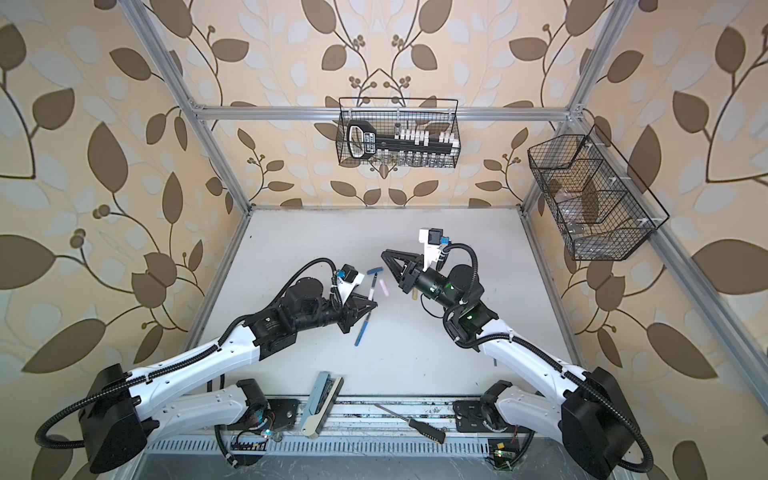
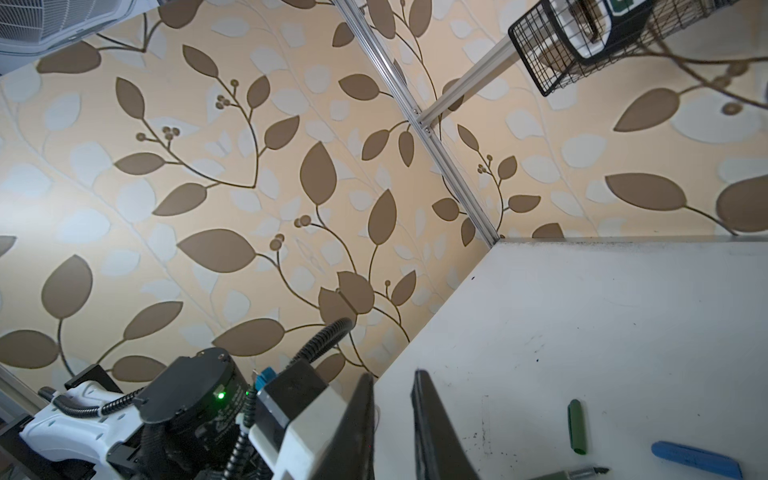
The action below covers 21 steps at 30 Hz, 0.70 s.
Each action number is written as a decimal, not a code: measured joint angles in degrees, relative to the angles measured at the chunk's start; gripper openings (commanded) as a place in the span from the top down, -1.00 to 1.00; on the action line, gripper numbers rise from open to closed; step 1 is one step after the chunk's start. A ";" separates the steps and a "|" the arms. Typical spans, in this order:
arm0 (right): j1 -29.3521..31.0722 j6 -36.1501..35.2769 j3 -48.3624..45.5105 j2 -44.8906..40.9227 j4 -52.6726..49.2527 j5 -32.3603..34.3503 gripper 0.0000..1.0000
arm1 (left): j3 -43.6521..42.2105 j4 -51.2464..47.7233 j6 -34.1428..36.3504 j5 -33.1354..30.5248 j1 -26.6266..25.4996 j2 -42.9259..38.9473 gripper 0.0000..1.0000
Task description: Insert the pens into the pen caps
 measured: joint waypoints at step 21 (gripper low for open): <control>-5.99 -16.52 12.92 2.60 -55.17 11.61 0.25 | -1.31 -3.87 -2.71 -20.35 -0.20 -1.64 1.00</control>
